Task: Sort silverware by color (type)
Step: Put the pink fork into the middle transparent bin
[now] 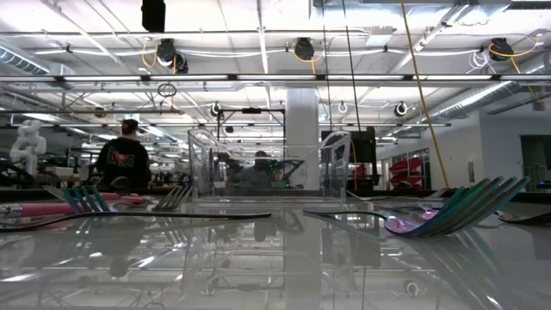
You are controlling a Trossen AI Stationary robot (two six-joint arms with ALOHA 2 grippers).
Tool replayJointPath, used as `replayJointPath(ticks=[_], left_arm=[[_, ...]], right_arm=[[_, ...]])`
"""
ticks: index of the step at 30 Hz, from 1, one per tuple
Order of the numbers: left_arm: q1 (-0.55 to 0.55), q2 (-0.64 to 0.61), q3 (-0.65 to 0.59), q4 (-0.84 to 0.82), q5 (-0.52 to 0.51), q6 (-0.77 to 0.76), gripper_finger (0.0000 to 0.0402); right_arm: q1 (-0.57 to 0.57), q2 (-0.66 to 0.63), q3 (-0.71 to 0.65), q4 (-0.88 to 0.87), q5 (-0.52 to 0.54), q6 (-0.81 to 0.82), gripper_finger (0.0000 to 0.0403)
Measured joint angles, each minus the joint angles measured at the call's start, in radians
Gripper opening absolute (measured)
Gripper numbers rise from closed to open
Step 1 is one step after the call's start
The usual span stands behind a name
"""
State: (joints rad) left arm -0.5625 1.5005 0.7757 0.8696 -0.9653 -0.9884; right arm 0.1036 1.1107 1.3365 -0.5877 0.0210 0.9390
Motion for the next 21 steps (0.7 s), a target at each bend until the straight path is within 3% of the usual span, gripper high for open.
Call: replayJointPath(ticks=[10,18,21], left_arm=[[0.0,0.0,0.0,0.0,-0.003,-0.001,0.0],[0.001,0.0,-0.001,-0.002,-0.006,-0.001,0.0],[0.0,0.0,-0.002,-0.002,-0.006,-0.001,0.0]], right_arm=[[0.0,0.016,0.0,0.001,-0.029,0.018,0.0148],[0.0,0.039,0.0,0.007,-0.057,0.026,0.0031],[0.0,0.04,0.001,0.007,-0.056,0.026,0.0027]])
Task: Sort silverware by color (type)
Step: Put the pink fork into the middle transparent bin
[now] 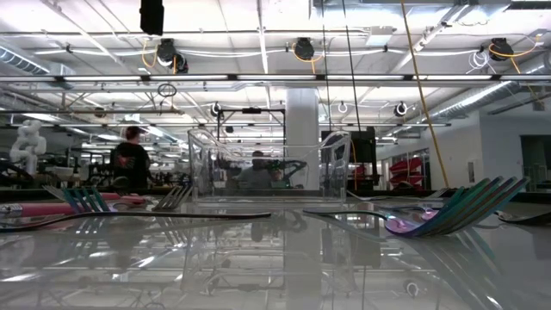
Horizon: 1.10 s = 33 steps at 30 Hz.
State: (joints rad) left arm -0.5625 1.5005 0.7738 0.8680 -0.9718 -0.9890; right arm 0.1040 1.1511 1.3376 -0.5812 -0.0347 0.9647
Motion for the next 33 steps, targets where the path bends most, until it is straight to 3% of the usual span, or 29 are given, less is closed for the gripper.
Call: replayJointPath(ticks=[4,8,20,27,33], left_arm=[[0.0,0.0,0.0,-0.005,0.004,0.0,0.0007],[0.001,0.0,0.0,-0.016,0.01,0.0,0.0039],[0.0,-0.01,0.002,-0.014,-0.026,-0.023,0.0225],[0.0,-0.128,0.002,-0.053,-0.058,0.1,0.0242],[0.008,-0.322,0.002,-0.276,-0.127,0.188,0.0242]], right_arm=[[-0.002,0.0,0.0,-0.002,0.006,0.004,0.0027],[-0.006,0.002,-0.001,-0.006,0.006,0.004,0.0027],[-0.026,-0.009,-0.003,-0.014,0.013,0.004,0.0027],[-0.085,-0.082,-0.003,-0.035,0.007,-0.006,0.0027],[-0.138,-0.149,-0.004,-0.095,-0.018,-0.042,0.0027]])
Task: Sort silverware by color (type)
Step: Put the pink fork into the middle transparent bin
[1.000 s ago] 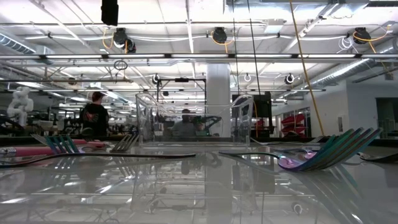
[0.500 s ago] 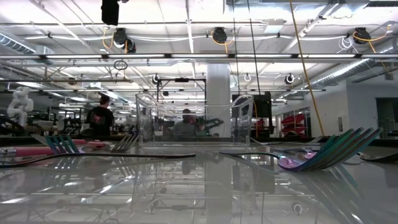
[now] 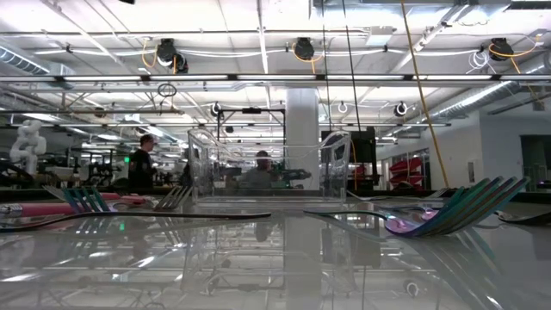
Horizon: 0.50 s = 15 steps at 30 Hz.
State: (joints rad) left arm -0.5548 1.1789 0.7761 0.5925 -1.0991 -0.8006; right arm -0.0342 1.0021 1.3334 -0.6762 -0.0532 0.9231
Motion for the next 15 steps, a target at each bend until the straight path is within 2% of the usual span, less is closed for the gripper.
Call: replayJointPath(ticks=[6,12,15], left_arm=[[0.034,-0.191,0.0,-0.294,0.099,-0.005,0.0242],[0.055,-0.306,0.0,-0.468,0.169,-0.006,0.0242],[0.056,-0.333,0.0,-0.509,0.175,-0.007,0.0242]], right_arm=[[-0.049,-0.004,-0.067,0.036,0.0,-0.005,0.0027],[-0.077,0.046,-0.223,0.33,0.018,0.073,0.0027],[-0.096,0.089,-0.282,0.407,0.027,0.124,0.0027]])
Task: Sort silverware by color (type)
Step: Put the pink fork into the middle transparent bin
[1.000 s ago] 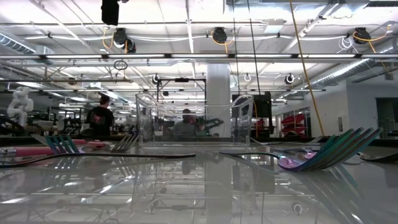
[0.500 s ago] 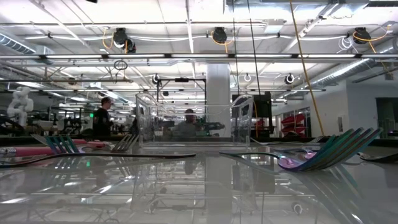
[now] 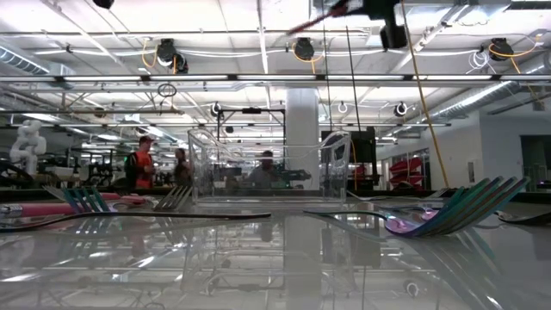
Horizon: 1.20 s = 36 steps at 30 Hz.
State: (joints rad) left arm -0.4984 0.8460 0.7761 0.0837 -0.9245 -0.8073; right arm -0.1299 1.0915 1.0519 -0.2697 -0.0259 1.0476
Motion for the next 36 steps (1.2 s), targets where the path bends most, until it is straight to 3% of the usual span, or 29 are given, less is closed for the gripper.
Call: replayJointPath(ticks=[11,36], left_arm=[[0.0,-0.008,0.0,-0.154,0.034,-0.151,0.0242],[0.0,0.032,0.0,-0.154,0.029,-0.156,0.0242]], right_arm=[[-0.072,0.186,-0.03,0.106,-0.002,0.018,0.0027],[-0.1,0.369,-0.029,0.093,-0.039,0.003,0.0038]])
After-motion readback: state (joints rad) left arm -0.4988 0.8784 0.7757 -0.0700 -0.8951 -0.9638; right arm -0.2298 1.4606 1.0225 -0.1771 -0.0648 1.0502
